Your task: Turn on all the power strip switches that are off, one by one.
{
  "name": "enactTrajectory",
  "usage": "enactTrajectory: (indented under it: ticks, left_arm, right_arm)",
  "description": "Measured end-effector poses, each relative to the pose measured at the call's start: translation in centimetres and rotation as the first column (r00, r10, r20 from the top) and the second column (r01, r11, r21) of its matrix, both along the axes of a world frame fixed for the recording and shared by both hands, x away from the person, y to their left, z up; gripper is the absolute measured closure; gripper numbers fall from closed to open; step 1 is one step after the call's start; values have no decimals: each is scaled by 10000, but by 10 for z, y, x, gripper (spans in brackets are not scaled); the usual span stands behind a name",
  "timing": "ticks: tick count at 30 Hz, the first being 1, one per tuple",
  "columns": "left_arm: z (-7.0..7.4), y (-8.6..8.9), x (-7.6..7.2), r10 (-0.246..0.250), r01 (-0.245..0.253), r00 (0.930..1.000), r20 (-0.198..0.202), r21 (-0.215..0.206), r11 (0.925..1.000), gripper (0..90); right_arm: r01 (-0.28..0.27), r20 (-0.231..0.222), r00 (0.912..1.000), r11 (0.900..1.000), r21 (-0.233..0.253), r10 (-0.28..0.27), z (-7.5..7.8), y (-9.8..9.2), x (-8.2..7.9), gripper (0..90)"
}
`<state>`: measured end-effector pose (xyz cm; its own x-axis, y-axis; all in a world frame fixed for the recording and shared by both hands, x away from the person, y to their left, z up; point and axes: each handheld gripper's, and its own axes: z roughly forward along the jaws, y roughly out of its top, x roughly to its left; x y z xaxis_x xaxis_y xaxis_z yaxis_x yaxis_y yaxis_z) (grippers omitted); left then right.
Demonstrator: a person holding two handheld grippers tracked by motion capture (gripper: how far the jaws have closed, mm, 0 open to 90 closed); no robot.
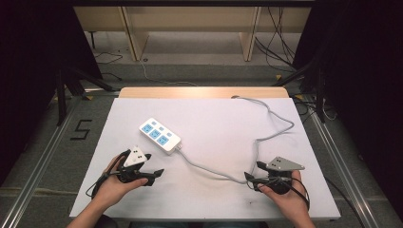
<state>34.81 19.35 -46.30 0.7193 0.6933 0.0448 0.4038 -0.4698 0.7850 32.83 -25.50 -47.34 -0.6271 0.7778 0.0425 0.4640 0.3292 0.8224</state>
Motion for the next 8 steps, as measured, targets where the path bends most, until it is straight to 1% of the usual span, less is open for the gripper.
enactTrajectory:
  ticks: [6,8]
  left_arm:
    - [-5,-5,0,-196,196,9998,4,379,9991,255]
    - [-6,-5,0,-194,195,9998,-41,371,9991,255]
  right_arm:
    - [-28,12,10000,10000,-18,28,0,0,0,353]
    - [-14,9,10000,10000,-14,14,0,0,0,353]
